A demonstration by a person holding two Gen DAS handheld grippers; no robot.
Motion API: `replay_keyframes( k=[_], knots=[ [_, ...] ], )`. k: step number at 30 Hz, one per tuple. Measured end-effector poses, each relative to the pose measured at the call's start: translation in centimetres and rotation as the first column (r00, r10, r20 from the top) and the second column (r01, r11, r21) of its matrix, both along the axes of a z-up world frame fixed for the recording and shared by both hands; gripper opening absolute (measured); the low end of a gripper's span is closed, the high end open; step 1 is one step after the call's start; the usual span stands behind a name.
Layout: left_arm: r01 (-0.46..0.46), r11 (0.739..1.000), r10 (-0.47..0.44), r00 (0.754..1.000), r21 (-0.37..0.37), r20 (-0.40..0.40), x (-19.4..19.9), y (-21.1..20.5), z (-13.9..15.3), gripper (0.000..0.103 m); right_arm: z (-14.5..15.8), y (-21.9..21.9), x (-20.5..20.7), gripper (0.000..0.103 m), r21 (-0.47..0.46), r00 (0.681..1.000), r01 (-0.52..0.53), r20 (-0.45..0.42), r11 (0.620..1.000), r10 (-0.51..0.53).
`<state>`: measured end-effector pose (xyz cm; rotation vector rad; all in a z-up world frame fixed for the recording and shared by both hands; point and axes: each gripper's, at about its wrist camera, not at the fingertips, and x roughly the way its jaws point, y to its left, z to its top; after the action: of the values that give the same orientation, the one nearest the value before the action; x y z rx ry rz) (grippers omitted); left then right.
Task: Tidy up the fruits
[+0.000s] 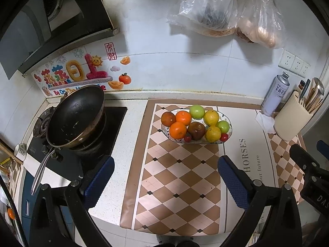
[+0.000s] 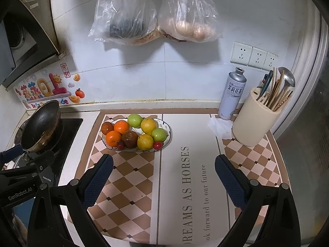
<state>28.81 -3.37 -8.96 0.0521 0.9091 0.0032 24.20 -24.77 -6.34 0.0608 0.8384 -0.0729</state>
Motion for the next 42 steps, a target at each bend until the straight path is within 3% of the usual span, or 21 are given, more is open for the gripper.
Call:
replay_keyframes(
  k=[42],
  knots=[
    [-0.016,1.000,0.016,0.999,-0.017,0.037,-2.4,0.0,1.6,0.103,1.0,0.4,-1.7,0.101,0.014,1.000,-0.010,0.009,1.000,0.010]
  ],
)
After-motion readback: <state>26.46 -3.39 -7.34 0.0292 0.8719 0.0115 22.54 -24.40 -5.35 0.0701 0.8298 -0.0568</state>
